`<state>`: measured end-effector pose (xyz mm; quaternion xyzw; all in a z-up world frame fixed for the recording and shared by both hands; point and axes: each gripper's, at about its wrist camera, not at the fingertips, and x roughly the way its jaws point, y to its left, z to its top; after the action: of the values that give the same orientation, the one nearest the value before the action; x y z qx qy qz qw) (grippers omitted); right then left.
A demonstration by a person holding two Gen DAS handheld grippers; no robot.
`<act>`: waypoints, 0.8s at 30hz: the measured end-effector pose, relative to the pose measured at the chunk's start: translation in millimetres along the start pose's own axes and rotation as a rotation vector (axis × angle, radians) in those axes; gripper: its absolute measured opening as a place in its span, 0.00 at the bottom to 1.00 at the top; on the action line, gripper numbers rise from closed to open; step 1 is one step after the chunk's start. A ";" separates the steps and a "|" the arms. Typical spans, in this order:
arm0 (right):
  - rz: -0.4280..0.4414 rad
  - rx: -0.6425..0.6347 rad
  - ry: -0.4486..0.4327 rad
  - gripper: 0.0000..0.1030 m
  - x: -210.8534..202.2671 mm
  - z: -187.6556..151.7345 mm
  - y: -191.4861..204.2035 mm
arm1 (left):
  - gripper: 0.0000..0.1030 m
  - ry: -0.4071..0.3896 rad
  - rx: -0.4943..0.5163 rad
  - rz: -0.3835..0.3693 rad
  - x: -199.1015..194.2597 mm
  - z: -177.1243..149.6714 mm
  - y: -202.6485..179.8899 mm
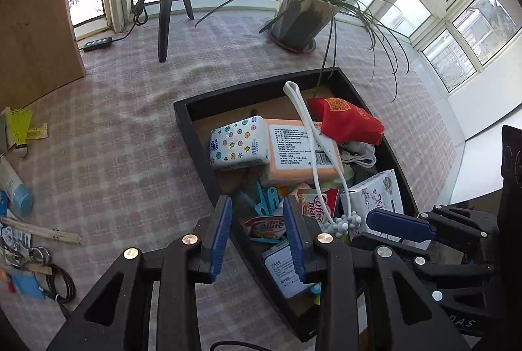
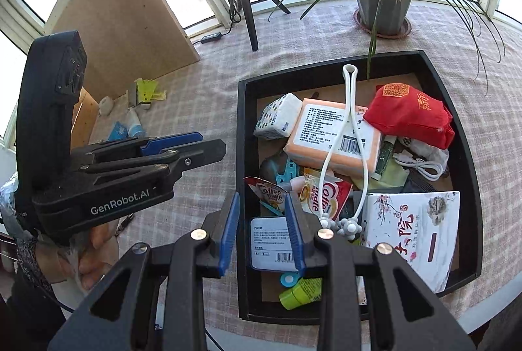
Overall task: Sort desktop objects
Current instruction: 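Carry the white strip to the black tray and release it, then grasp the black pen with the left gripper while the right gripper grasps the chopsticks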
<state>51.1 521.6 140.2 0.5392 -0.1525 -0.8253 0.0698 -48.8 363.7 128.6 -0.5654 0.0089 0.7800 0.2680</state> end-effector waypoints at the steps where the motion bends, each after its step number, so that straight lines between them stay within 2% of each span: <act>1: 0.003 -0.017 0.008 0.28 4.1 1.8 7.3 | 0.30 -0.005 -0.009 0.018 -4.1 -3.3 11.1; 11: 0.059 -0.186 0.093 0.28 57.1 17.0 82.1 | 0.30 -0.030 -0.234 0.174 -42.6 -48.0 150.0; 16: 0.110 -0.265 0.142 0.28 86.6 23.1 122.6 | 0.30 -0.024 -0.359 0.231 -61.1 -84.8 215.0; 20: 0.144 -0.327 0.185 0.28 109.5 24.0 155.3 | 0.30 -0.019 -0.438 0.256 -75.6 -117.9 251.0; 24: 0.168 -0.393 0.230 0.28 130.4 19.1 186.4 | 0.30 0.004 -0.458 0.277 -83.1 -150.8 270.7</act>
<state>-28.9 312.6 94.9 0.5912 -0.0245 -0.7636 0.2586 -14.4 50.2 69.7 -0.6062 -0.0902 0.7898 0.0237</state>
